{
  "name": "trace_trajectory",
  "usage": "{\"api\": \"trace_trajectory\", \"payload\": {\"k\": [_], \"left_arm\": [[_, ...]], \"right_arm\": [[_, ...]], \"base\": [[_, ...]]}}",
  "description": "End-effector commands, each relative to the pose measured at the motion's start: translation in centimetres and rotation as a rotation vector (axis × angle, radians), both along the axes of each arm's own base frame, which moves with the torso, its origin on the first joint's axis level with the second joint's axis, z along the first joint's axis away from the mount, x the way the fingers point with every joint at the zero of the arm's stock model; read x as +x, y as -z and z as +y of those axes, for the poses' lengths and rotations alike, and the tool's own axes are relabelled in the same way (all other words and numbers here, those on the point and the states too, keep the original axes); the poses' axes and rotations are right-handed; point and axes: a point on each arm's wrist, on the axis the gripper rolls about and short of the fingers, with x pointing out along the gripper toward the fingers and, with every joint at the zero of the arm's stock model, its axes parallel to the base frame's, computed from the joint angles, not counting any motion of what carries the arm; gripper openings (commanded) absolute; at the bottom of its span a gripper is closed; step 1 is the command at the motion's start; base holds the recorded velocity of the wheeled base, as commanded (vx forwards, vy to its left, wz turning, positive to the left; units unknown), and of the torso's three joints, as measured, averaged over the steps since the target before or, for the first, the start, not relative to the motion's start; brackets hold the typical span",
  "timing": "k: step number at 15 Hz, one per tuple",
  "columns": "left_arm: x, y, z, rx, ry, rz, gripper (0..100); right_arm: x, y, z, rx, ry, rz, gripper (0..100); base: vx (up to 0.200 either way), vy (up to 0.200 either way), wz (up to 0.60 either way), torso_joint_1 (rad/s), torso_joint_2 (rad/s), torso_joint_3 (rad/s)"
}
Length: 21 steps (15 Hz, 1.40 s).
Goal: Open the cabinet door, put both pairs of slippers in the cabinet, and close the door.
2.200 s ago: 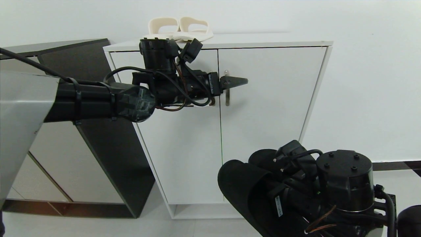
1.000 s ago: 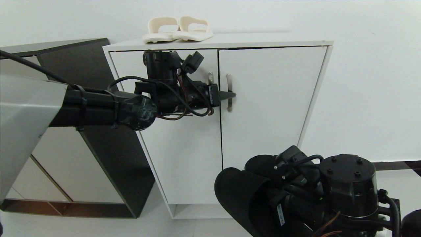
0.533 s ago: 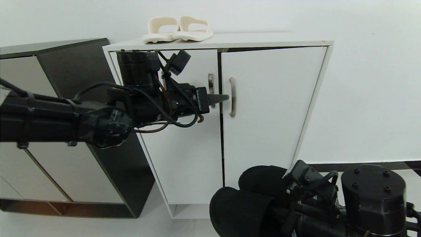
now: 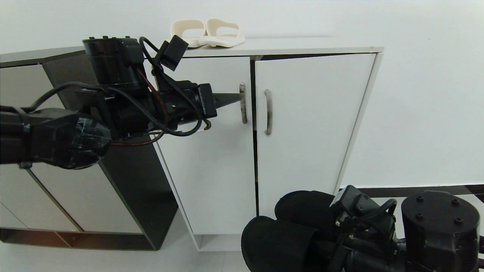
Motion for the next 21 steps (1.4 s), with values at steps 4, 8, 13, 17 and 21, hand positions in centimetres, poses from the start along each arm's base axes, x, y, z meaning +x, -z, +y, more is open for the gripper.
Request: {"api": "trace_trajectory", "payload": {"k": [4,8,13,17,21], "left_arm": [[5.1,-0.2,-0.1,-0.021,-0.050,-0.029,0],[7.3,-0.6,-1.3,-0.007,-0.041,0.008,0],[7.3,-0.7,-2.7,-0.008,-0.009,0.001,0],[7.5,-0.6,-3.5,-0.011,0.007,-0.002,0],[7.6,-0.6,-3.5,-0.010,-0.009,0.000,0]], "right_arm": [[0.0,0.0,0.0,-0.001,0.000,0.000,0],[0.0,0.1,0.0,-0.002,0.000,0.001,0],[0.0,0.1,0.1,-0.005,0.000,0.002,0],[0.0,0.1,0.1,-0.005,0.000,0.002,0],[0.1,0.1,0.2,-0.003,0.002,0.000,0]], "base": [[0.000,0.000,0.00,0.000,0.00,0.000],[0.000,0.000,0.00,0.000,0.00,0.000],[0.000,0.000,0.00,0.000,0.00,0.000],[0.000,0.000,0.00,0.000,0.00,0.000],[0.000,0.000,0.00,0.000,0.00,0.000]]}}
